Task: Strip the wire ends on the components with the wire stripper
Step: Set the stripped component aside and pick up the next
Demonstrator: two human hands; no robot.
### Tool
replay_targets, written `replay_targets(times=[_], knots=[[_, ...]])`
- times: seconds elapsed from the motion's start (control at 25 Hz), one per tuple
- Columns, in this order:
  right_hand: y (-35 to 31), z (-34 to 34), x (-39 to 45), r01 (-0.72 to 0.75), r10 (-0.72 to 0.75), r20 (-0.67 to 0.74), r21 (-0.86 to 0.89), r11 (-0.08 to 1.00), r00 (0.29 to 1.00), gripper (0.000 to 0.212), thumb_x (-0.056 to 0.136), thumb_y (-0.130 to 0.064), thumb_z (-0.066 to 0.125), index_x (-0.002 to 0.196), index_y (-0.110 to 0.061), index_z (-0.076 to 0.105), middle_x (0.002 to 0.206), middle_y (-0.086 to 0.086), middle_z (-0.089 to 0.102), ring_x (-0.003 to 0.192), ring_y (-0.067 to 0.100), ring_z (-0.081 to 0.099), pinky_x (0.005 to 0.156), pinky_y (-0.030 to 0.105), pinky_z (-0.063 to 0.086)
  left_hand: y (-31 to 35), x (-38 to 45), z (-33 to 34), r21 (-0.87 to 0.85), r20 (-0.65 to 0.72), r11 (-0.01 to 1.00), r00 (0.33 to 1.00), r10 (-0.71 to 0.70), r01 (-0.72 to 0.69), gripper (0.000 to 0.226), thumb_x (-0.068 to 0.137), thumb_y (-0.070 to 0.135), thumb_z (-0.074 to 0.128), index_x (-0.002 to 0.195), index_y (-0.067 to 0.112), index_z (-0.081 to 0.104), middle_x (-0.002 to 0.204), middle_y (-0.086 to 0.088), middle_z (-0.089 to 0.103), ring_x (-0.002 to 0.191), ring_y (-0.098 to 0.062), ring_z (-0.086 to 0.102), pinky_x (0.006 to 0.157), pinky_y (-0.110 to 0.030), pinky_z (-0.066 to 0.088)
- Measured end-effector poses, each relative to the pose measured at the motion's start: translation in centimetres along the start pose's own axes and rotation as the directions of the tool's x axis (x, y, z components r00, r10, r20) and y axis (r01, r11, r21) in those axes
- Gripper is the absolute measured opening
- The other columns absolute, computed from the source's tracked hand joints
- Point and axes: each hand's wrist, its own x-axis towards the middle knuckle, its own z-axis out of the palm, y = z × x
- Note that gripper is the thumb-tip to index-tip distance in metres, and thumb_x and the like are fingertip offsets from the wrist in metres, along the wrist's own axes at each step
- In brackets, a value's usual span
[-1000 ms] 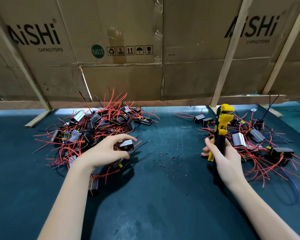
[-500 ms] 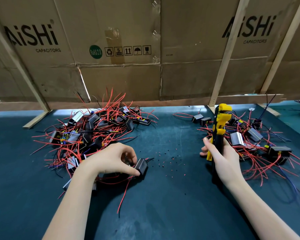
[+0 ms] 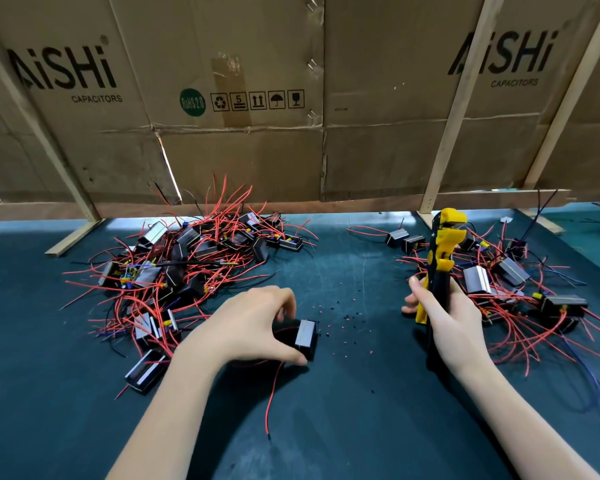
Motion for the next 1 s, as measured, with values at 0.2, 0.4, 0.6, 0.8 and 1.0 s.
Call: replay_targets(times=[0.2, 0.4, 0.6, 0.8, 1.0], knots=[[0.2, 0.0, 0.2, 0.002, -0.002, -0.006, -0.002, 1.0, 1.0, 0.027, 0.087, -0.038, 0.067, 0.089, -0.011, 0.061, 0.085, 0.012, 0.069, 0.072, 0.019, 0.072, 0.086, 0.044, 0.052, 0.7, 0.5, 0.9, -0.06, 0.035, 0.99, 0.991, 0.127, -0.125, 0.056, 0.067, 0.048, 0.082, 0.115, 0.035, 0.058, 0.112, 0.011, 0.049, 0.112, -0.009, 0.042, 0.097, -0.036, 0.042], [0.2, 0.0, 0.3, -0.007, 0.007, -0.005, 0.006, 1.0, 1.0, 0.025, 0.088, -0.036, 0.067, 0.089, -0.012, 0.061, 0.088, 0.014, 0.069, 0.071, 0.019, 0.072, 0.085, 0.044, 0.052, -0.2, -0.1, -1.3, -0.563, -0.241, 0.767, 0.949, 0.203, -0.307, 0.036, 0.074, 0.037, 0.081, 0.105, 0.028, 0.064, 0.108, 0.005, 0.068, 0.105, -0.012, 0.062, 0.092, -0.032, 0.049], [0.1, 0.0, 0.2, -0.012, 0.012, -0.006, 0.019, 1.0, 1.0, 0.027, 0.086, -0.037, 0.067, 0.09, -0.011, 0.061, 0.089, 0.015, 0.068, 0.072, 0.02, 0.072, 0.084, 0.043, 0.051, -4.2, 0.1, -3.2, -0.805, -0.51, -0.384, 0.858, 0.056, -0.453, 0.029, 0.098, 0.031, 0.052, 0.113, 0.008, 0.06, 0.098, -0.014, 0.067, 0.061, -0.015, 0.052, 0.06, -0.025, 0.048], [0.2, 0.0, 0.2, -0.013, 0.013, -0.009, 0.017, 1.0, 1.0, 0.028, 0.086, -0.039, 0.068, 0.09, -0.012, 0.061, 0.089, 0.015, 0.069, 0.072, 0.019, 0.072, 0.08, 0.038, 0.052, -4.7, 0.4, -3.7, -0.934, -0.324, -0.144, 0.945, -0.053, -0.328, 0.047, 0.092, 0.05, 0.057, 0.121, 0.014, 0.066, 0.081, 0.003, 0.06, 0.04, -0.002, 0.035, 0.038, -0.015, 0.035], [0.2, 0.0, 0.2, -0.008, 0.008, -0.008, 0.014, 1.0, 1.0, 0.028, 0.085, -0.039, 0.067, 0.089, -0.013, 0.061, 0.088, 0.013, 0.069, 0.072, 0.019, 0.072, 0.078, 0.035, 0.051, 0.7, 0.3, -1.3, -0.925, 0.219, 0.317, 0.976, 0.001, 0.208, 0.028, 0.097, 0.015, 0.053, 0.121, 0.009, 0.065, 0.068, -0.002, 0.05, 0.043, -0.009, 0.038, 0.045, -0.019, 0.026]])
